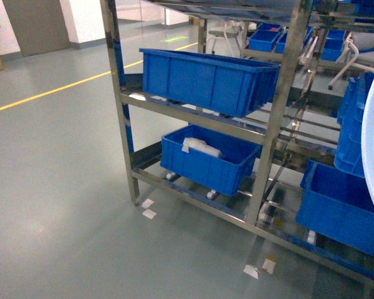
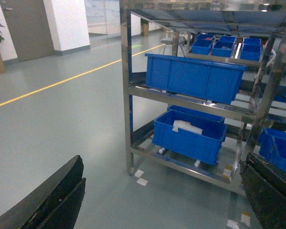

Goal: Place blue tray on left shelf second layer neatly

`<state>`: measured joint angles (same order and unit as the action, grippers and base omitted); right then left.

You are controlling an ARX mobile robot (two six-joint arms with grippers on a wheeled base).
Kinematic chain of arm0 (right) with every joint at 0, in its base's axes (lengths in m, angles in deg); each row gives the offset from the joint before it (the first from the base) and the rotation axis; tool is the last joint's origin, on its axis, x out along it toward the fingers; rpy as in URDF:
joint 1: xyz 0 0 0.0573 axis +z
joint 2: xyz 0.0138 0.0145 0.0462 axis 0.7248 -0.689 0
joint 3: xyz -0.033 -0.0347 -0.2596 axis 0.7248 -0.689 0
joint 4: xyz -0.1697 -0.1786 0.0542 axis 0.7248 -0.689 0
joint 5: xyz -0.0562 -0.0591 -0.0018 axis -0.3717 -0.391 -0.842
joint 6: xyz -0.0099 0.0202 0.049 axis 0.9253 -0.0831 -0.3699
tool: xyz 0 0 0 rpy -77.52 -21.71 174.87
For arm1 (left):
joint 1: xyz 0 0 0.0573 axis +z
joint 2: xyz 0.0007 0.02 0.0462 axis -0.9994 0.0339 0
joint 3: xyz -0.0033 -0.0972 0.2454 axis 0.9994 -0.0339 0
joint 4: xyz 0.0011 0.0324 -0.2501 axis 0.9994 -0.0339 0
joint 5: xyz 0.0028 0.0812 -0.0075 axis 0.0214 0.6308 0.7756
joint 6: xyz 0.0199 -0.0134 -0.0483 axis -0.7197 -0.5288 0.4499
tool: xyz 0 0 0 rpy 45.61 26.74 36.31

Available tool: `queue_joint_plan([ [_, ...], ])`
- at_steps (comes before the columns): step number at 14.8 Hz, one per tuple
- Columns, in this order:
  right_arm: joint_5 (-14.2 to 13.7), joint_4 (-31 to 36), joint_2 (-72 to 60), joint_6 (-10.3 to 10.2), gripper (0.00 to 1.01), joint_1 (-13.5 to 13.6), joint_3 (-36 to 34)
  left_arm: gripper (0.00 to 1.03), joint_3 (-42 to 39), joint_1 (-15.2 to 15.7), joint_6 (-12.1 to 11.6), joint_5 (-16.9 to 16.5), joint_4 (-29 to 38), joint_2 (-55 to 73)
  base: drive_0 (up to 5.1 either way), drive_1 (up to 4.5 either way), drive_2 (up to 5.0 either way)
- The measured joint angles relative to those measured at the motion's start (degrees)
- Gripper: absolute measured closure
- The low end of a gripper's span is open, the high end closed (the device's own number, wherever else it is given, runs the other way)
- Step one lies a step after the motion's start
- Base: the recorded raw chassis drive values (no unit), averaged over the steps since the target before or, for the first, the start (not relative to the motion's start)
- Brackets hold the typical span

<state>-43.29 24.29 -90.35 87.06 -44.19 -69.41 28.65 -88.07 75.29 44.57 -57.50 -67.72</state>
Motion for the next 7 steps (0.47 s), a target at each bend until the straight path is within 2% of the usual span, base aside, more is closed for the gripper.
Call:
queue_joint_plan([
  [7, 0.0, 0.0, 0.0, 0.0, 0.99, 0.0, 0.0, 0.05, 0.0, 0.0, 0.0, 0.0, 0.0, 0.0, -1.5, -1.47, -1.5],
])
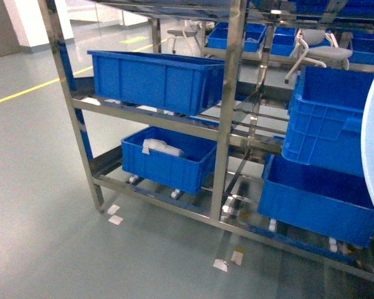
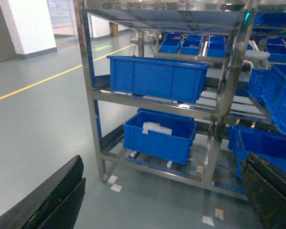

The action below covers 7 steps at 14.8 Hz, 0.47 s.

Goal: Place blue tray on left shelf second layer neatly

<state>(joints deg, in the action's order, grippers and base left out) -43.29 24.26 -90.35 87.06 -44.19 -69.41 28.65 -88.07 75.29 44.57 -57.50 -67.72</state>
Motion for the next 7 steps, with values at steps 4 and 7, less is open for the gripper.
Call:
queue_joint_plan([
  [4, 0.0, 0.0, 0.0, 0.0, 0.99, 0.0, 0.0, 0.05, 0.0, 0.0, 0.0, 0.0, 0.0, 0.0, -1.4, -1.42, -1.4],
  [7, 0.0, 0.0, 0.0, 0.0, 0.99, 0.0, 0.0, 0.05, 0.0, 0.0, 0.0, 0.0, 0.0, 0.0, -1.4, -1.44, -1.4],
])
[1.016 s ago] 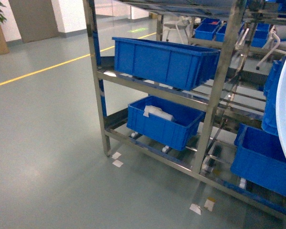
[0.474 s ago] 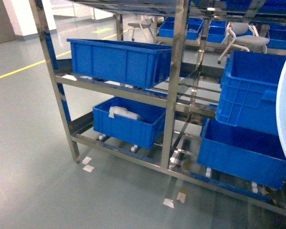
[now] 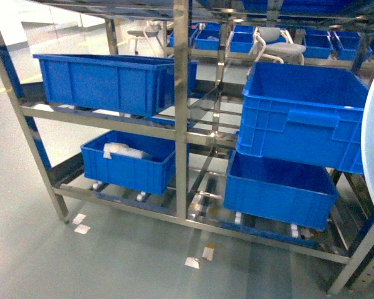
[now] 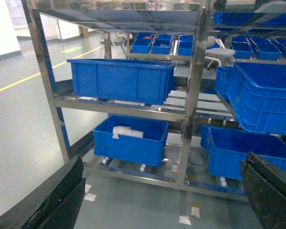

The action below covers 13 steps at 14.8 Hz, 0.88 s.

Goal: Place blue tray on left shelf second layer neatly

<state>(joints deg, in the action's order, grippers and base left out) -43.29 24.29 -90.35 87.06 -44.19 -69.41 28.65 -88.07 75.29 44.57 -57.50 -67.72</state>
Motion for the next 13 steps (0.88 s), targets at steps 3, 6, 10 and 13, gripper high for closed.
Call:
queue_joint_plan([
  [3, 0.0, 0.2, 0.0, 0.0, 0.99, 0.0, 0.0, 0.05, 0.0, 0.0, 0.0, 0.0, 0.3, 0.0, -1.4, 1.34, -4.2],
  [6, 0.0, 0.1, 0.0, 0.0, 0.99, 0.0, 0.0, 0.05, 0.0, 0.0, 0.0, 0.0, 0.0, 0.0, -0.1, 4.04, -4.3],
  [10, 0.0, 0.0, 0.0, 0.0, 0.99, 0.0, 0.0, 0.05, 0.0, 0.0, 0.0, 0.0, -0.2, 0.0, 0.1, 4.22, -4.1],
  [13, 0.0, -0.1, 0.0, 0.0, 0.99, 0.0, 0.0, 0.05, 0.0, 0.0, 0.0, 0.0, 0.1, 0.0, 0.0, 4.17, -4.1],
])
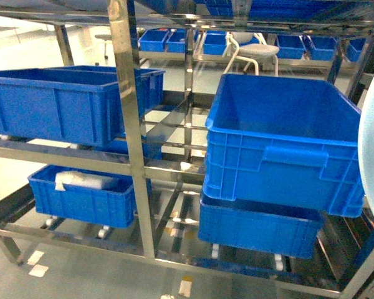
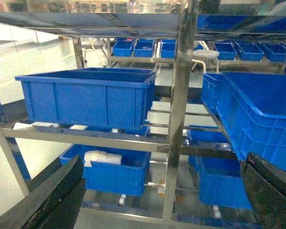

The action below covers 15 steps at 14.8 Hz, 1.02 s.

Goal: Place blue tray on left shelf second layer neatly

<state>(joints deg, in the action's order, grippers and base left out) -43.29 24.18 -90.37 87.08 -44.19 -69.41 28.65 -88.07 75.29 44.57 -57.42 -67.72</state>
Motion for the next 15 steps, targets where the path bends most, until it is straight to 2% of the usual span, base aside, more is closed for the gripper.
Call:
queue_joint_plan([
  [8, 0.0, 0.0, 0.0, 0.1, 0.99, 0.0, 0.0, 0.05, 0.0, 0.0, 0.0, 0.0, 0.0, 0.0, 0.1, 4.2, -4.1],
  [12, 0.0, -0.1, 0.0, 0.1, 0.99, 0.0, 0.0, 0.05, 0.0, 0.0, 0.0, 0.1, -0.2, 0.0, -1.1, 3.17, -5.3],
  [15, 0.0, -0.1, -0.1, 0.1, 0.99, 0.0, 0.0, 0.05, 0.0, -0.1, 0.0, 0.0, -0.2, 0.0, 0.1, 1.22, -1.0],
])
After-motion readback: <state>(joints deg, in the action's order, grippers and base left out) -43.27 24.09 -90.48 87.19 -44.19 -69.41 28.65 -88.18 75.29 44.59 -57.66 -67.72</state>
